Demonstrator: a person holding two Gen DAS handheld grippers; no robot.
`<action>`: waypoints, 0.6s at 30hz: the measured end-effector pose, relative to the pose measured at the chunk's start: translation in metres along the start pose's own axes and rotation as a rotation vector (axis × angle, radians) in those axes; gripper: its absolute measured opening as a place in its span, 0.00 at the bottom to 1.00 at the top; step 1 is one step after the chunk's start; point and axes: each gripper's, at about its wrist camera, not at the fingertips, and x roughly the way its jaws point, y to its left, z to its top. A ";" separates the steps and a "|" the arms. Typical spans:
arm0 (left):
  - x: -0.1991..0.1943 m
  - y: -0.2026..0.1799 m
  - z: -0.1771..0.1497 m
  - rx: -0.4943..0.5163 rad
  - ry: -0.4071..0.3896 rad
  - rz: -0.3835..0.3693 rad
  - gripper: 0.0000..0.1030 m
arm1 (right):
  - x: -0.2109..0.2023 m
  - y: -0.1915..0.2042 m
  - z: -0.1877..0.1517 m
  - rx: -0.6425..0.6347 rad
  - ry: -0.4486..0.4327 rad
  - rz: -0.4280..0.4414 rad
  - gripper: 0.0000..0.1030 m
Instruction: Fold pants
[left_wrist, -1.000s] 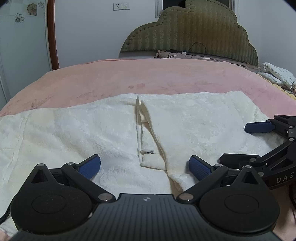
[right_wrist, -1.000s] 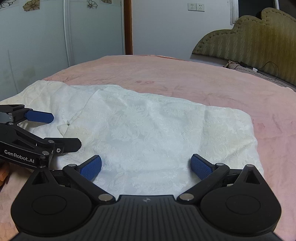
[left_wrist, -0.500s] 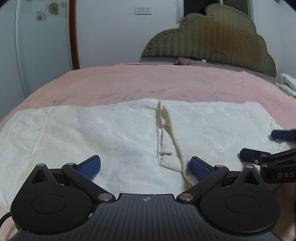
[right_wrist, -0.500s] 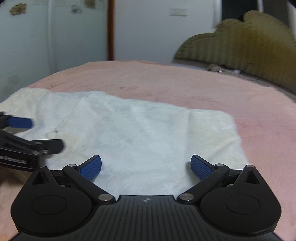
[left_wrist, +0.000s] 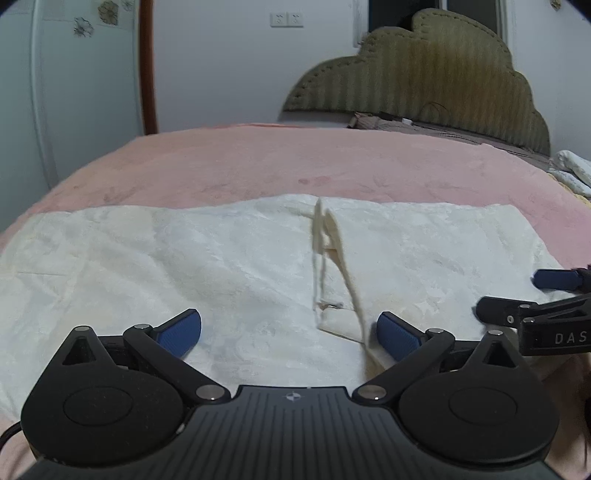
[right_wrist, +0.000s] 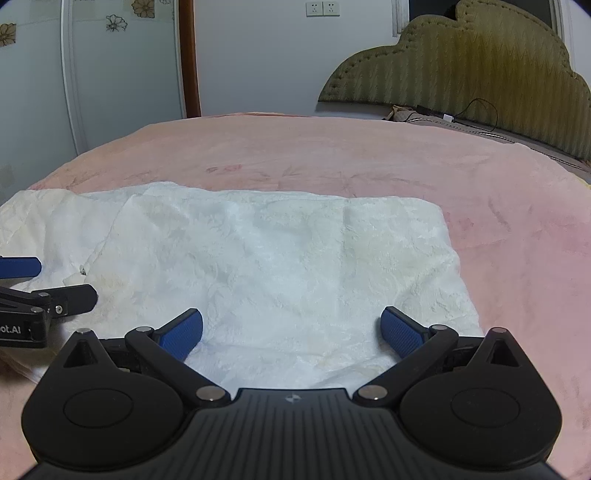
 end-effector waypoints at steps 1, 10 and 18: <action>-0.004 0.000 0.001 -0.004 -0.014 0.031 1.00 | 0.000 -0.001 0.001 0.002 0.000 0.002 1.00; -0.007 0.015 0.000 0.008 0.023 0.133 1.00 | -0.007 0.005 -0.001 -0.030 -0.041 -0.073 1.00; -0.002 0.005 -0.003 0.075 0.037 0.152 1.00 | 0.001 -0.001 0.000 0.007 -0.003 -0.033 1.00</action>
